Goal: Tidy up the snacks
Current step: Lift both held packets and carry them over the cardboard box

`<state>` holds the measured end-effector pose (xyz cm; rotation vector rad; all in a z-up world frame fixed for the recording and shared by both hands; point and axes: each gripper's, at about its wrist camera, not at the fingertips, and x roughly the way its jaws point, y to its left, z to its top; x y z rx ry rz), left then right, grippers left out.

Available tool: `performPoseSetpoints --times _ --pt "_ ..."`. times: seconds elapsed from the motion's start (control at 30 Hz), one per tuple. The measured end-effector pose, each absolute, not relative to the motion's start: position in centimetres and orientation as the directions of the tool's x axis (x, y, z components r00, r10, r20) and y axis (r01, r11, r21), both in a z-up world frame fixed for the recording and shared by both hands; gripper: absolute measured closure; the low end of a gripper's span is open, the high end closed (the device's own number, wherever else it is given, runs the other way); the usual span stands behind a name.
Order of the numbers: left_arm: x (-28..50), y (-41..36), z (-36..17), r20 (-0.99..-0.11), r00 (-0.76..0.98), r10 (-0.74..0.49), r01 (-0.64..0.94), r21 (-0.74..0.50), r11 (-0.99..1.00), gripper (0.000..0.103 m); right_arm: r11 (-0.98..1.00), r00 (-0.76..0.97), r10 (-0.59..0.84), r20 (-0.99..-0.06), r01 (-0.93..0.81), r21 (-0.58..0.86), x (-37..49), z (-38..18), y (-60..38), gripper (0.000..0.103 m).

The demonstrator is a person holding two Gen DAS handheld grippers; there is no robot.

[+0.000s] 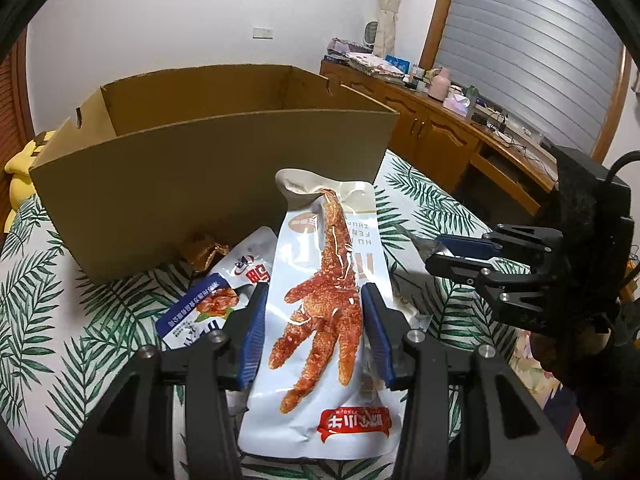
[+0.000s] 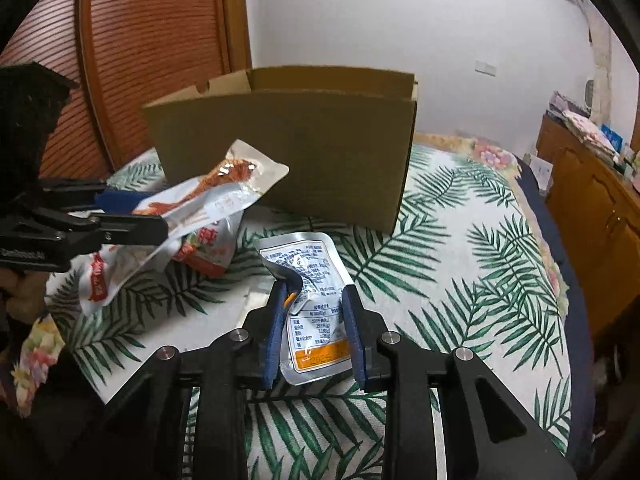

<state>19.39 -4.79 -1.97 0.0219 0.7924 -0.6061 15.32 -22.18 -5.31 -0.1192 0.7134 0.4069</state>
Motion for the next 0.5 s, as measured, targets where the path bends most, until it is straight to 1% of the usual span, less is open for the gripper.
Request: performPoseSetpoints --times 0.1,0.5 --pt "19.3 -4.6 -1.5 -0.661 0.555 -0.504 0.513 -0.205 0.834 0.059 0.914 0.691 0.325 -0.645 -0.404 0.028 15.2 -4.5 -22.1 0.076" --pt "18.2 -3.3 1.8 -0.562 0.649 -0.512 0.494 -0.2 0.846 0.059 0.915 0.735 0.332 -0.591 -0.403 0.014 14.3 -1.3 -21.9 0.076"
